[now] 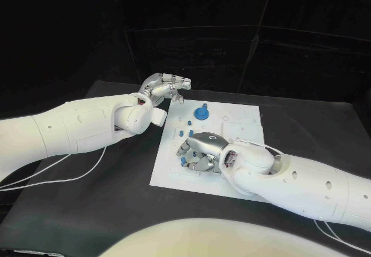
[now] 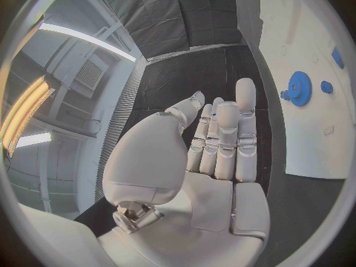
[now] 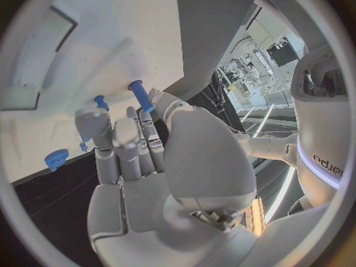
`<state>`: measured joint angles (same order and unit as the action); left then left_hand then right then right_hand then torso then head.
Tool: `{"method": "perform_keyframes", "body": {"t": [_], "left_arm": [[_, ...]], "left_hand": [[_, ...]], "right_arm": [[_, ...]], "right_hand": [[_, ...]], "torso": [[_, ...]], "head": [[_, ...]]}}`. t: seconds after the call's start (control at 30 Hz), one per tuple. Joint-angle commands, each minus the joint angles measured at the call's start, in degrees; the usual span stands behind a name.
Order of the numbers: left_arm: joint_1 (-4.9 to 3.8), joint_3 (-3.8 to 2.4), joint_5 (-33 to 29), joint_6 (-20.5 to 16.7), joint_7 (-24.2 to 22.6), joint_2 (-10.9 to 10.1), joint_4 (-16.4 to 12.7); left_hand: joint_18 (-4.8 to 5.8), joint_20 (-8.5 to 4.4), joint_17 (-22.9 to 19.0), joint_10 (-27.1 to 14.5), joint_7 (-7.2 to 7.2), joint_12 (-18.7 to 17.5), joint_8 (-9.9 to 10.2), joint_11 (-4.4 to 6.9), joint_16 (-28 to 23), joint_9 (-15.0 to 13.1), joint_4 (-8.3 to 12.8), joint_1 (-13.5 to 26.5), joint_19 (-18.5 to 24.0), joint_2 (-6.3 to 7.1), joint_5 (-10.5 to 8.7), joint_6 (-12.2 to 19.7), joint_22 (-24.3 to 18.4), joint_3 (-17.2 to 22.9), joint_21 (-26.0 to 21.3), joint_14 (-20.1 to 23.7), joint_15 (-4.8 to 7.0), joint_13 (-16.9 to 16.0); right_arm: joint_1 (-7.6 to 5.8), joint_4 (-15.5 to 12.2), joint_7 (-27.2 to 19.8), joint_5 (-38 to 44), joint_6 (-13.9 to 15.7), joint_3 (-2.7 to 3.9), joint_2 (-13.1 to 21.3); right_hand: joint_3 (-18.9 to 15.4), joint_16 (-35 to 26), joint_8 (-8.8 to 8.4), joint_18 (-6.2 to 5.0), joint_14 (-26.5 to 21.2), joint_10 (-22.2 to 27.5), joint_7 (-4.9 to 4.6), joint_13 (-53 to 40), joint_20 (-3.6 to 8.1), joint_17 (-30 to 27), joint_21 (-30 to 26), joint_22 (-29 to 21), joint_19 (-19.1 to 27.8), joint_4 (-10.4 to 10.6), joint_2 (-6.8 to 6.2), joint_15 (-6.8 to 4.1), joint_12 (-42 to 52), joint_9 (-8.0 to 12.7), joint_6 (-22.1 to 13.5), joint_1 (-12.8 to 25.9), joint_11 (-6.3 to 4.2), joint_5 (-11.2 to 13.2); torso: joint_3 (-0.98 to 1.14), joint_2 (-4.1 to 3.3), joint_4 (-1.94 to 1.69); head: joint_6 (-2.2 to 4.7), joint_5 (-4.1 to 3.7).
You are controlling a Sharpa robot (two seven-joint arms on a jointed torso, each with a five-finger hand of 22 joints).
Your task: Assemble the parts on the task board
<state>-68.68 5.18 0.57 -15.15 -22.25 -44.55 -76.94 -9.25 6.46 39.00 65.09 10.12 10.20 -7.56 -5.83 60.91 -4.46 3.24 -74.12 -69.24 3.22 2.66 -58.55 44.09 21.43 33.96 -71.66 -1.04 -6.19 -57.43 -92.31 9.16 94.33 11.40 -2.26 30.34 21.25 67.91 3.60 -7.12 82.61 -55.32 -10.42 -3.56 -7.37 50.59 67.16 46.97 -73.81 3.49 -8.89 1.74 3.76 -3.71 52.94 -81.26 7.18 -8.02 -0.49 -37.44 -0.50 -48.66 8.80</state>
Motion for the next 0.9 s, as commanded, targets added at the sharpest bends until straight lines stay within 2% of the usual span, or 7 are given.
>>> {"method": "perform_keyframes", "body": {"t": [0.03, 0.17, 0.37, 0.5, 0.67, 0.8, 0.9], "left_arm": [[-0.09, -0.05, -0.16, 0.70, -0.14, 0.02, -0.03], [-0.09, -0.05, -0.16, 0.70, -0.13, 0.03, 0.06], [-0.09, -0.04, -0.16, 0.67, -0.13, -0.15, 0.09], [-0.09, -0.04, -0.16, 0.58, -0.14, -0.39, -0.01], [-0.09, -0.03, -0.16, 0.51, -0.14, -0.70, -0.20], [-0.09, -0.03, -0.16, 0.48, -0.16, -0.93, -0.46], [-0.09, -0.02, -0.16, 0.43, -0.15, -1.15, -0.68]], "left_hand": [[-1.16, 0.30, -0.07, -0.40, 0.11, 0.18, -0.17, -0.12, -0.37, 0.07, 0.03, -0.07, -0.01, -0.34, 0.12, 0.38, -0.09, -0.30, -0.33, 0.26, -0.07, -0.09], [-1.16, 0.30, -0.07, -0.40, 0.11, 0.18, -0.17, -0.12, -0.37, 0.07, 0.03, -0.07, -0.01, -0.34, 0.12, 0.38, -0.09, -0.30, -0.33, 0.26, -0.07, -0.09], [-1.15, 0.35, -0.33, -0.65, 0.14, 0.37, -0.26, -0.17, -0.46, 0.10, -0.09, -0.04, -0.04, -0.55, 0.12, 0.54, -0.23, -0.52, -0.50, 0.41, -0.12, -0.15], [-1.15, 0.35, -0.33, -0.65, 0.14, 0.37, -0.26, -0.17, -0.46, 0.10, -0.09, -0.04, -0.04, -0.55, 0.12, 0.54, -0.23, -0.52, -0.50, 0.41, -0.12, -0.15], [-1.15, 0.35, -0.33, -0.65, 0.14, 0.37, -0.26, -0.17, -0.46, 0.10, -0.09, -0.04, -0.04, -0.55, 0.12, 0.54, -0.23, -0.52, -0.50, 0.41, -0.12, -0.15], [-1.15, 0.35, -0.33, -0.65, 0.14, 0.37, -0.26, -0.17, -0.46, 0.10, -0.09, -0.04, -0.04, -0.55, 0.12, 0.54, -0.23, -0.52, -0.50, 0.41, -0.12, -0.15], [-1.15, 0.35, -0.33, -0.65, 0.14, 0.37, -0.26, -0.17, -0.46, 0.10, -0.09, -0.04, -0.04, -0.55, 0.12, 0.54, -0.23, -0.52, -0.50, 0.41, -0.12, -0.15]], "right_arm": [[-0.06, -0.34, 0.04, -0.11, 2.59, 0.01, 0.36], [-0.06, -1.37, -0.11, -0.11, 4.16, 0.03, 1.40], [-0.26, -5.39, 0.21, -0.82, 8.32, 0.11, 5.63], [-1.58, -8.39, 0.31, -5.64, 11.70, 0.18, 10.05], [-3.49, -10.91, 1.01, -11.20, 14.83, 0.23, 14.79], [-4.40, -12.95, 3.00, -15.00, 16.24, 0.25, 19.33], [-4.68, -13.83, 6.61, -16.85, 14.65, 0.23, 22.63]], "right_hand": [[-0.77, -0.37, 0.04, -0.63, -0.61, 1.24, -0.07, -0.09, -0.06, -0.48, -0.38, -0.57, 0.66, -0.22, 0.54, -0.05, 0.19, -0.08, -0.59, 0.31, 0.07, 0.17], [-1.27, -0.51, 0.01, -0.72, -0.75, 1.59, -0.10, -0.13, -0.08, -0.77, -0.63, -0.97, 0.85, -0.31, 0.60, 0.01, 0.41, -0.07, -0.87, 0.41, 0.09, 0.14], [-2.28, -0.40, 0.20, -0.72, -0.69, 0.79, -0.14, -0.34, -0.13, -0.80, -0.67, -0.99, 0.78, -0.20, 1.10, -0.06, 1.65, -0.17, -0.66, 0.82, -0.01, -0.12], [-3.39, -0.17, 0.41, -0.66, -0.47, -1.17, -0.27, -0.54, -0.13, -0.67, -0.56, -0.83, 0.51, 0.40, 1.37, -0.17, 3.36, -0.27, 0.05, 1.69, -0.15, -0.31], [-5.11, -0.41, 1.02, -0.76, -0.41, -5.48, -0.46, -1.03, 0.04, -1.24, -0.85, -1.36, 0.46, 2.41, 1.59, -0.39, 6.23, -0.47, 1.91, 4.06, -0.51, -0.54], [-6.71, 0.89, 1.28, -0.47, 0.50, -9.66, 0.22, -1.87, 0.58, 0.74, 0.23, 0.49, -0.70, 3.67, 1.41, -1.13, 9.12, -0.48, 2.71, 4.85, -1.50, -0.30], [-9.15, 4.11, 2.47, 0.62, 2.06, -16.37, 1.86, -4.79, 1.97, 5.88, 4.13, 6.88, -3.86, 4.88, 0.45, -2.69, 14.49, -0.75, 3.80, 5.69, -3.49, -0.42]], "torso": [[0.05, -0.02, -0.01], [0.07, 0.06, 0.05], [-0.04, 0.10, 0.17], [-0.04, 0.13, 0.24], [-0.13, 0.23, 0.38], [-0.23, 0.39, 0.70], [-0.27, 0.44, 1.02]], "head": [[0.04, -0.02], [0.14, -0.08], [0.50, -0.32], [0.79, -0.64], [1.23, -1.41], [1.63, -2.09], [1.91, -3.20]]}}
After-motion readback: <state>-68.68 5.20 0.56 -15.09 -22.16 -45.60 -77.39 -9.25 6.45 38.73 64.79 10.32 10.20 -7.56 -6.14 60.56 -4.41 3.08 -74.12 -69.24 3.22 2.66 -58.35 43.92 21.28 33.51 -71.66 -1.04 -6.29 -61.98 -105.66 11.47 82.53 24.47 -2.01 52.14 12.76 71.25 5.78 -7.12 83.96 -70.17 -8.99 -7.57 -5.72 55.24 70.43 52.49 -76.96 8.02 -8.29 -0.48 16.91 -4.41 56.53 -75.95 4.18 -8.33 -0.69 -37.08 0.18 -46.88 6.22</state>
